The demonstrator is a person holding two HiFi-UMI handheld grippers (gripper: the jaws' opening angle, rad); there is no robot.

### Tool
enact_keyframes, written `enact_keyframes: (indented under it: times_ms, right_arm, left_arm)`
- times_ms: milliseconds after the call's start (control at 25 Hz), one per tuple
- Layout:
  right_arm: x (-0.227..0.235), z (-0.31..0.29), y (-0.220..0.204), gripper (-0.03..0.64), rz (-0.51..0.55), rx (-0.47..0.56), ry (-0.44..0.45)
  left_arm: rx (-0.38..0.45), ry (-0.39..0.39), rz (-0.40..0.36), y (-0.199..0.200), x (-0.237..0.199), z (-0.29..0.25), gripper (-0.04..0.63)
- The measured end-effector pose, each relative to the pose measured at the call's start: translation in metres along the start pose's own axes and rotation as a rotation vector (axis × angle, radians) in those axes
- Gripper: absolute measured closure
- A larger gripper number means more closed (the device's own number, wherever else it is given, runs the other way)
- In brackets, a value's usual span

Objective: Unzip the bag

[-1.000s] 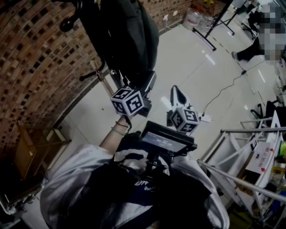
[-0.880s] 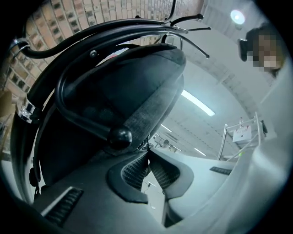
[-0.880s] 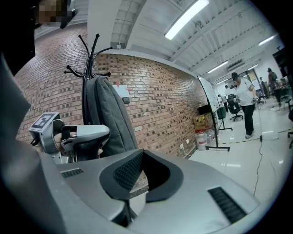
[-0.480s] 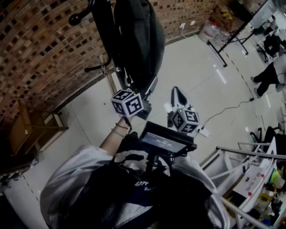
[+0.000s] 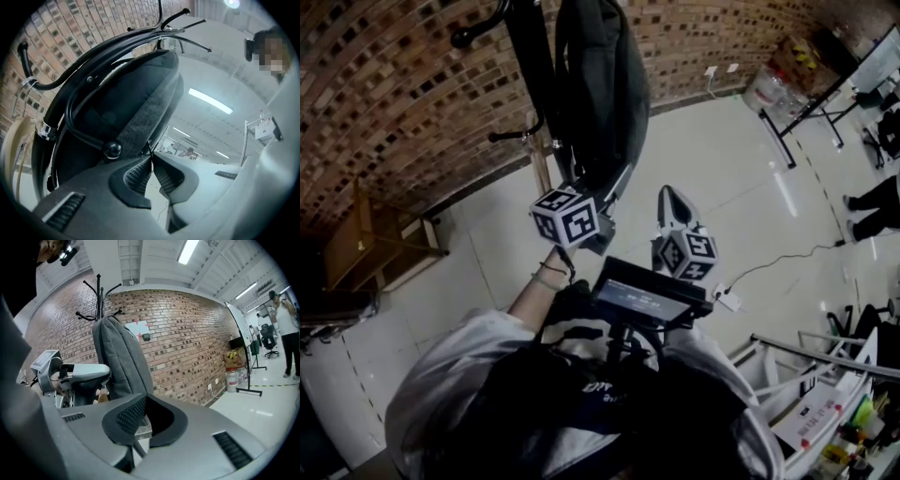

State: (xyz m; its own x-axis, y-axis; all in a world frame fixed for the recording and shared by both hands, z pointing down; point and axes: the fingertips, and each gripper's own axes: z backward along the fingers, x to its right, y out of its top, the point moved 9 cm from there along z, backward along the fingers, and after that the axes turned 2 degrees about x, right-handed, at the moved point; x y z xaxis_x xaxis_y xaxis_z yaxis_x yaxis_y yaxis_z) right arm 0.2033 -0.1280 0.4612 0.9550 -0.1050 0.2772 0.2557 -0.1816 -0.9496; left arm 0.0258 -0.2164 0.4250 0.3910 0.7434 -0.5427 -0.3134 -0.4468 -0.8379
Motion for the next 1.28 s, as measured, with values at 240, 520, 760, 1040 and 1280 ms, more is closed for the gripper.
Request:
enact_keyframes:
  times_ms: [240,520,760,1040,1280]
  right_arm:
    - [0.003,-0.007,0.001,0.609,0.003,-0.010,0.055]
    - [0.006,-0.012,0.003,0.609,0.008,-0.005,0.099]
    - [0.004,-0.014,0.005,0.609,0.015,-0.005,0.130]
    - [0.002,-0.015,0.003,0.609,0.020,-0.005,0.150]
    - [-0.003,-0.017,0.002,0.609,0.022,-0.012,0.162]
  left_arm:
    - [0.015,0.020,-0.022,0.007,0.009,0.003,0.571]
    - [0.028,0.018,-0.032,0.019,0.021,0.003,0.568]
    - [-0.008,0.011,-0.051,0.032,0.026,0.005,0.565]
    - [-0.046,-0.037,-0.046,0.047,0.033,0.010,0.561]
    - [-0.071,-0.059,-0.073,0.062,0.039,0.012,0.558]
